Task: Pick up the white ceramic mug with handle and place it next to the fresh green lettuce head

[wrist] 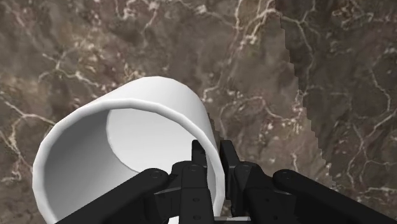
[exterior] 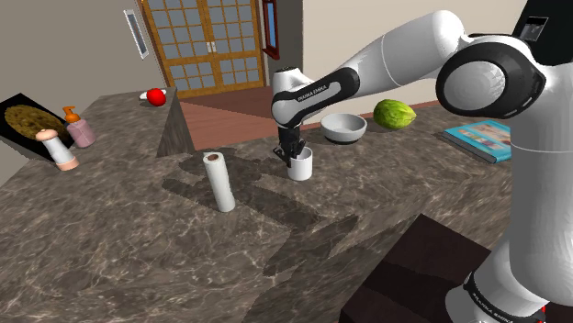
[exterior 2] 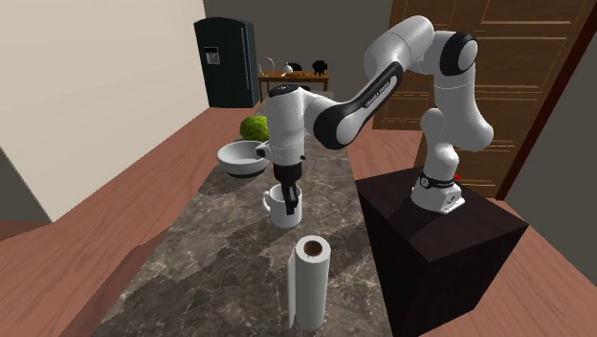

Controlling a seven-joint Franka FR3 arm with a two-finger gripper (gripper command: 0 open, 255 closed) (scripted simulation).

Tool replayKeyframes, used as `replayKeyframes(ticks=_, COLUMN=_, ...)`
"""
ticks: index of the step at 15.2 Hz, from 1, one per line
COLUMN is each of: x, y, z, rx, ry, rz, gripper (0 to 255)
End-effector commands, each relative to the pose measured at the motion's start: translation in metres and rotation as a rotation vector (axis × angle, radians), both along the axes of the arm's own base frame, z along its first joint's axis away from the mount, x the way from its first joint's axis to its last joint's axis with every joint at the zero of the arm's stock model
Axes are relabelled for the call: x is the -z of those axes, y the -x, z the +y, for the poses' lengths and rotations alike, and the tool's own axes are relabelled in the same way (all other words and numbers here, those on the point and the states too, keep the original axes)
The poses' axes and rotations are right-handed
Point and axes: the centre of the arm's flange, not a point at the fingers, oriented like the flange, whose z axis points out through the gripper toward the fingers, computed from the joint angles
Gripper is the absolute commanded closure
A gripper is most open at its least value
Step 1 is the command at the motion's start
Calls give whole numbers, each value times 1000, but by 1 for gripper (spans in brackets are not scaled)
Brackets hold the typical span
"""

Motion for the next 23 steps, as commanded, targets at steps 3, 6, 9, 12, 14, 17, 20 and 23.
replayKeyframes(ticks=3, x=-5, y=0, z=0, rx=0, ry=0, rz=1, gripper=255)
replayKeyframes(ticks=6, x=-21, y=0, z=0, rx=0, ry=0, rz=1, gripper=255)
replayKeyframes(ticks=9, x=-37, y=0, z=0, rx=0, ry=0, rz=1, gripper=255)
replayKeyframes(ticks=12, x=-52, y=0, z=0, rx=0, ry=0, rz=1, gripper=255)
replayKeyframes(ticks=14, x=-63, y=0, z=0, rx=0, ry=0, rz=1, gripper=255)
replayKeyframes(ticks=17, x=-79, y=0, z=0, rx=0, ry=0, rz=1, gripper=255)
replayKeyframes(ticks=20, x=-95, y=0, z=0, rx=0, ry=0, rz=1, gripper=255)
replayKeyframes(ticks=23, x=-110, y=0, z=0, rx=0, ry=0, rz=1, gripper=255)
